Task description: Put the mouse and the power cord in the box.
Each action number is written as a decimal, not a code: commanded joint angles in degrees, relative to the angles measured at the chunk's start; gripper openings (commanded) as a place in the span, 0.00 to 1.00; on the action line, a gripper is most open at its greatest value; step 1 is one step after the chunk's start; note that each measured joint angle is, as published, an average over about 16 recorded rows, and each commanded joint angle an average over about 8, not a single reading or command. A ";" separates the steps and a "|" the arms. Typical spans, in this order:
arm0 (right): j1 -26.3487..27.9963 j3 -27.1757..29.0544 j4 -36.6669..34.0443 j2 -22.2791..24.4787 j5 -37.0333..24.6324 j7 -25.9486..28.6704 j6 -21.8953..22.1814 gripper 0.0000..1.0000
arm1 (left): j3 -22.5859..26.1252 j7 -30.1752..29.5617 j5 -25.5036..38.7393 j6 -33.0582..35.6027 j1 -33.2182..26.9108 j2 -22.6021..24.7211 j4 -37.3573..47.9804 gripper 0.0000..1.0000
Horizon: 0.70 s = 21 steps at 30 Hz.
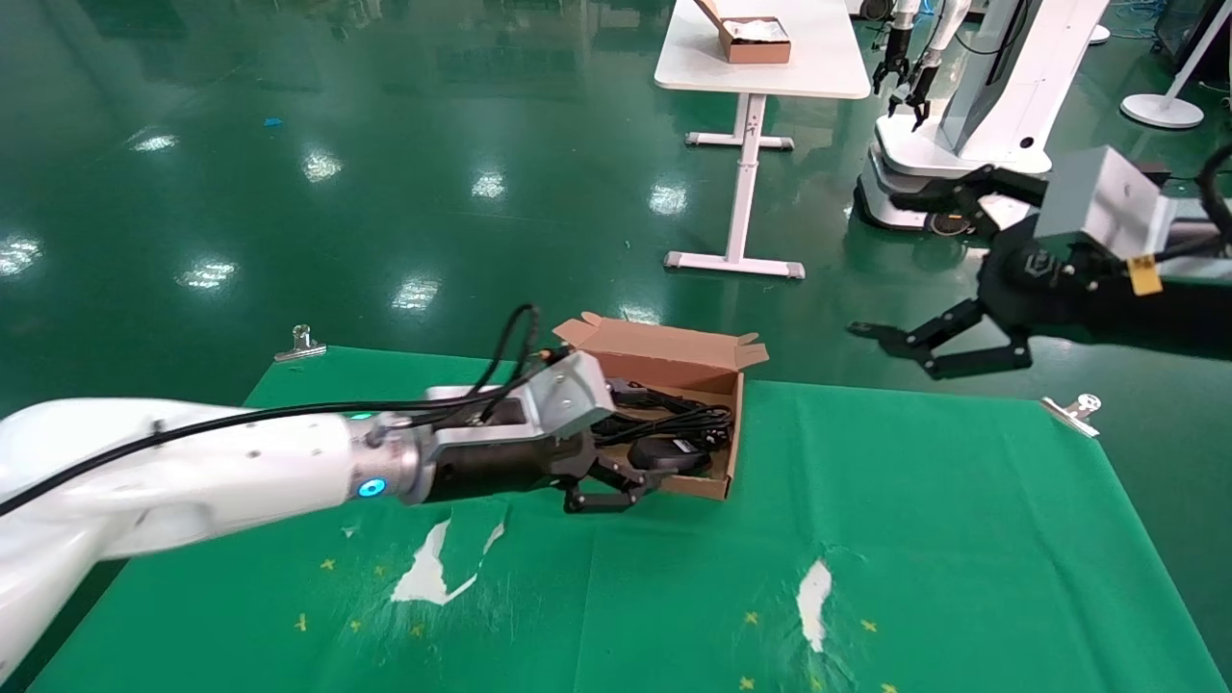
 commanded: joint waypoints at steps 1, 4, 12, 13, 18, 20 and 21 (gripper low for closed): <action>-1.72 0.66 1.80 0.38 1.18 1.47 -0.32 1.00 | -1.63 -0.79 -1.35 1.60 1.25 -1.48 -1.47 1.00; -4.27 1.63 4.47 0.93 2.93 3.64 -0.79 1.00 | -4.03 -1.95 -3.34 3.96 3.10 -3.68 -3.64 1.00; -11.07 4.23 11.57 2.41 7.58 9.42 -2.04 1.00 | -10.45 -5.04 -8.66 10.26 8.04 -9.53 -9.42 1.00; -11.93 4.56 12.47 2.60 8.17 10.15 -2.19 1.00 | -11.26 -5.43 -9.34 11.06 8.66 -10.27 -10.15 1.00; -16.16 6.18 16.90 3.52 11.07 13.76 -2.97 1.00 | -15.26 -7.36 -12.65 14.99 11.74 -13.92 -13.76 1.00; -17.85 6.82 18.66 3.89 12.22 15.19 -3.29 1.00 | -16.86 -8.13 -13.97 16.56 12.97 -15.37 -15.19 1.00; -18.71 7.15 19.56 4.08 12.81 15.93 -3.44 1.00 | -17.67 -8.52 -14.65 17.36 13.59 -16.11 -15.92 1.00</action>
